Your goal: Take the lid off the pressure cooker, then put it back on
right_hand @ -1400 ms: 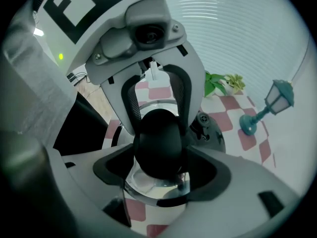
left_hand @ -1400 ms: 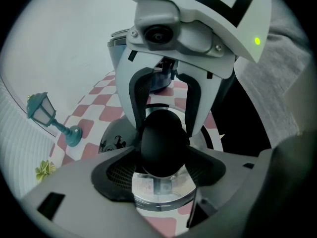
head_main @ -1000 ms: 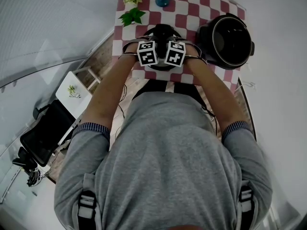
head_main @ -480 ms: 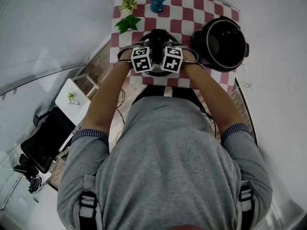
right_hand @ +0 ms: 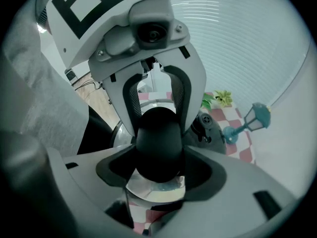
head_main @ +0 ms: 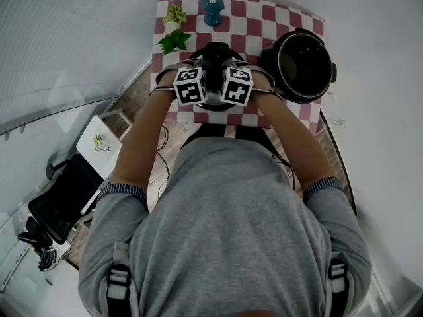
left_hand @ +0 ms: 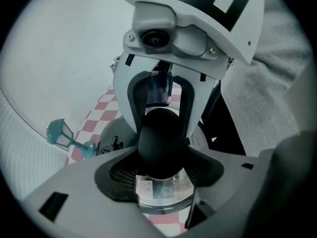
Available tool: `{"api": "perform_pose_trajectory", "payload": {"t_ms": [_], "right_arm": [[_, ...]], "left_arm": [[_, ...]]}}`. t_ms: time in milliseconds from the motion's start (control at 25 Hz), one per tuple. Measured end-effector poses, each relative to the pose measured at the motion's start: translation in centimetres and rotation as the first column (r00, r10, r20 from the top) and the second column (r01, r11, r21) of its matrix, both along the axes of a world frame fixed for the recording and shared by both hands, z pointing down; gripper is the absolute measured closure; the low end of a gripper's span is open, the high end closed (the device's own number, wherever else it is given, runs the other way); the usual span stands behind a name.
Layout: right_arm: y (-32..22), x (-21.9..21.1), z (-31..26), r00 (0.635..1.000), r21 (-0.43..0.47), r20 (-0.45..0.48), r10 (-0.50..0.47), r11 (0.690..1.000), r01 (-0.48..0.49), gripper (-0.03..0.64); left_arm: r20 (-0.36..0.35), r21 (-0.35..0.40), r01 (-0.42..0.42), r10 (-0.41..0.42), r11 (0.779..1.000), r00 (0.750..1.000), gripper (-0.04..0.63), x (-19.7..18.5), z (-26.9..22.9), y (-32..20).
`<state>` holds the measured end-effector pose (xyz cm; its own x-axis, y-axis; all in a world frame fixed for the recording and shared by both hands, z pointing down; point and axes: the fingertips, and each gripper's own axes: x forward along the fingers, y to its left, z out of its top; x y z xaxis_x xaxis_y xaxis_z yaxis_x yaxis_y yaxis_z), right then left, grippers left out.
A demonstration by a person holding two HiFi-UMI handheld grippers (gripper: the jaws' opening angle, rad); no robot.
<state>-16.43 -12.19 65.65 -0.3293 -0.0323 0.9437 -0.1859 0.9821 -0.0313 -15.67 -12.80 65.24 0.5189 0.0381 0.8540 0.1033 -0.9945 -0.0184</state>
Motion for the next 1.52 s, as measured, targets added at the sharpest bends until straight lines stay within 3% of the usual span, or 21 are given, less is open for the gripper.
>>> {"api": "perform_pose_trajectory", "payload": {"t_ms": [720,1520], "right_arm": [[-3.3,2.0,-10.0,0.996,0.079,0.038,0.074,0.994,-0.077,0.325],[-5.1,7.4,-16.1,0.988,0.146,0.039,0.151,0.977,-0.155,0.325]], "left_arm": [[0.060,0.075,-0.087,0.083,0.993,0.995,0.298,2.1,-10.3,-2.9],[0.061,0.138,-0.161,0.154,0.977,0.986,0.298,7.6,-16.2,-4.5]]}}
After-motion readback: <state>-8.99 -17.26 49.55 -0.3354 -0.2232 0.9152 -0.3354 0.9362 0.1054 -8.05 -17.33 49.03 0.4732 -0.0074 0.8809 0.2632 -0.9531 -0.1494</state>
